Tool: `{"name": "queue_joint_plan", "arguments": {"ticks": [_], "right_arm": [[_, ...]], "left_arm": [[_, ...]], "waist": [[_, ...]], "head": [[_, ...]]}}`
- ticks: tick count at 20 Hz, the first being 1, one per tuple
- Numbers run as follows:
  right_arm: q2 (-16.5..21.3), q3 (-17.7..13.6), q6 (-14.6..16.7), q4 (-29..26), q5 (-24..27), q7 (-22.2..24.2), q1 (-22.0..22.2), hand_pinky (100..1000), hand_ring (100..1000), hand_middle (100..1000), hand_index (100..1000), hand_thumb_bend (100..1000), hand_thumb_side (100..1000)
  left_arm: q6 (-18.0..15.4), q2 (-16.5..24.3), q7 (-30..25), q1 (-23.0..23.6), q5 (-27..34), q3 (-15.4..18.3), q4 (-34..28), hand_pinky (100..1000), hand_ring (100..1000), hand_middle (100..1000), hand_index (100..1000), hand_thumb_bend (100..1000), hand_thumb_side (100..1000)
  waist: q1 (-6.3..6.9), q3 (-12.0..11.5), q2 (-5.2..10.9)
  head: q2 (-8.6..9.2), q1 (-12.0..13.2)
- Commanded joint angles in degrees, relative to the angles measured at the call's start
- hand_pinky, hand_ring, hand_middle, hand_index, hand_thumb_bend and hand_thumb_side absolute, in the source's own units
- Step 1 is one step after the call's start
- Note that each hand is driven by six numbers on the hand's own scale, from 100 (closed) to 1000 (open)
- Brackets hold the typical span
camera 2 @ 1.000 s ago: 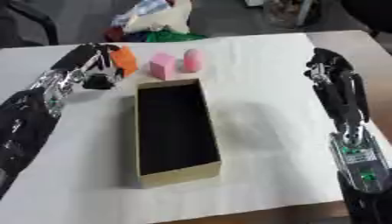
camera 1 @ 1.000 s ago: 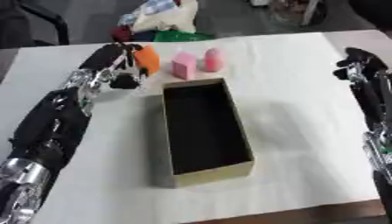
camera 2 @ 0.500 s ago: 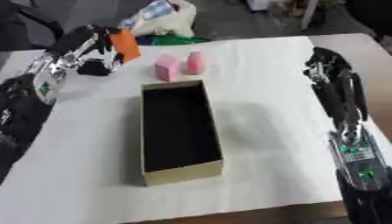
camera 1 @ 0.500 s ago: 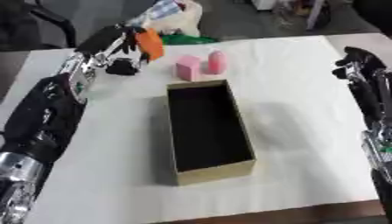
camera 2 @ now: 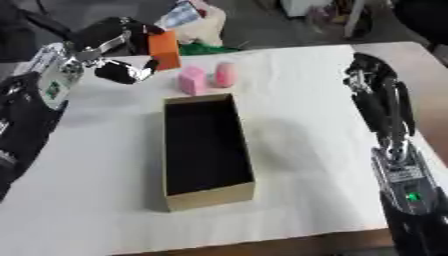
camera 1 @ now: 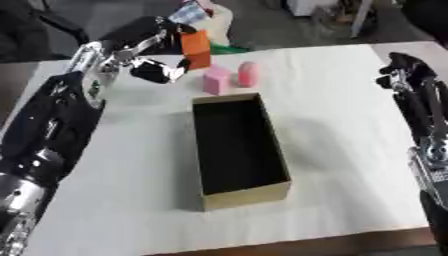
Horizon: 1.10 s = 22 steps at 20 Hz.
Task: Pick up objects on the table and place them in the box.
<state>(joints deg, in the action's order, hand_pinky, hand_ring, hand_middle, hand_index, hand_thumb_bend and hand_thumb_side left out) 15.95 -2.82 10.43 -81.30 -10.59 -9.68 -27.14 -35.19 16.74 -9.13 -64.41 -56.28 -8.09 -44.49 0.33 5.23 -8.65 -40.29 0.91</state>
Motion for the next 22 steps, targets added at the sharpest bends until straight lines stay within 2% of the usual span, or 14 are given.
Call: {"name": "queue_joint_plan", "arguments": {"ticks": [1,7,13,22], "right_arm": [[0.8,-0.2,0.0,-1.1,-0.6,0.2,-0.6,683,621,606,826,100,776],[0.8,-0.2,0.0,-1.1,-0.6,0.2,-0.7,684,621,607,826,100,776],[0.7,-0.1,0.0,-1.1,-0.6,0.3,-0.8,685,622,608,827,100,776],[0.7,0.0,0.1,-1.0,-0.5,0.5,-1.0,687,623,609,827,100,774]], "left_arm": [[-2.8,0.7,-1.5,-0.8,1.0,-2.2,-2.1,625,533,529,794,100,440],[-6.8,0.2,-4.5,0.5,3.1,-5.7,-2.7,623,537,533,794,100,479],[-10.5,0.1,-7.8,1.9,7.9,-10.2,-7.0,626,542,537,795,100,519],[-11.8,-0.7,-15.3,3.6,15.4,-15.9,-12.4,634,554,555,807,100,577]], "waist": [[-0.16,0.0,1.23],[-0.24,0.1,1.17],[-0.28,0.1,1.01],[-0.41,0.0,0.9]], "head": [[-0.26,-0.1],[-0.24,-0.2],[-0.24,-0.4],[-0.17,-0.6]]}}
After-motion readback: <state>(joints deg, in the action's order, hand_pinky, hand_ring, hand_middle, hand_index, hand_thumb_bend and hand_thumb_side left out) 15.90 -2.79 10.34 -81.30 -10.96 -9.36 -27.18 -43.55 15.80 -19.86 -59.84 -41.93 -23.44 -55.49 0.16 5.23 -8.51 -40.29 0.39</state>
